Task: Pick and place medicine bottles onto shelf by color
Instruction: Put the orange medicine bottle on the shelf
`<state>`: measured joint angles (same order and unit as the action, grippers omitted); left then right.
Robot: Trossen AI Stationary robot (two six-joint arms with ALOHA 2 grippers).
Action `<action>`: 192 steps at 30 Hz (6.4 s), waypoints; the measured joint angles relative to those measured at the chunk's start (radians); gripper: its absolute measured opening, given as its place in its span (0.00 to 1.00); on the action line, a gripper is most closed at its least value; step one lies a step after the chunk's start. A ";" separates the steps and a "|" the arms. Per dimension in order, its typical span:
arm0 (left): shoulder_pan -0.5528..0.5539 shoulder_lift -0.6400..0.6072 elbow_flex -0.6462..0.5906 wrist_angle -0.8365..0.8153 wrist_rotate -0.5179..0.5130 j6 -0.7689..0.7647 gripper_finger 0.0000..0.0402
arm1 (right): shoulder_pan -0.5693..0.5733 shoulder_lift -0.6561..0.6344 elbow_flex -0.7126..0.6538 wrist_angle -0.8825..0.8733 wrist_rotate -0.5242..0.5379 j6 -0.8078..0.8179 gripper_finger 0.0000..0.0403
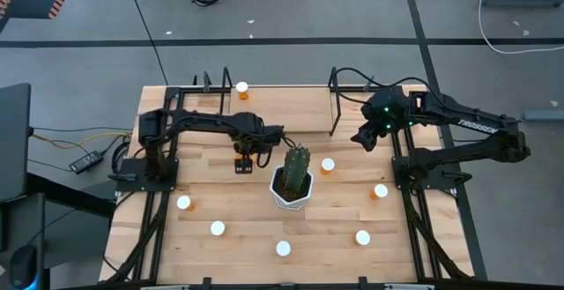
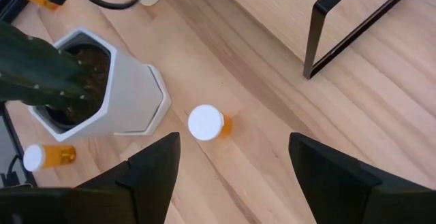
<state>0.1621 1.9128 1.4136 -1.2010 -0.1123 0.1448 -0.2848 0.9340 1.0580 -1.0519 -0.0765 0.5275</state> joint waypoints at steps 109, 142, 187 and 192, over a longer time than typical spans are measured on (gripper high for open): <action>0.232 -0.348 0.001 0.655 0.106 0.050 0.48 | -0.078 0.825 0.730 0.305 -0.059 -0.136 0.77; 0.187 -0.348 0.001 0.729 0.105 0.021 0.49 | -0.078 0.822 0.730 0.273 -0.007 -0.172 0.69; 0.234 -0.504 0.001 0.400 -0.029 -0.057 0.57 | -0.406 0.905 0.713 0.073 0.015 -0.604 0.54; 0.234 -0.526 0.001 0.351 -0.029 -0.081 0.56 | -0.384 1.007 0.811 -0.062 0.075 -0.748 0.54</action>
<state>0.3958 1.3864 1.4149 -0.8502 -0.1412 0.0638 -0.6683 1.9412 1.8686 -1.1136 -0.0015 -0.2206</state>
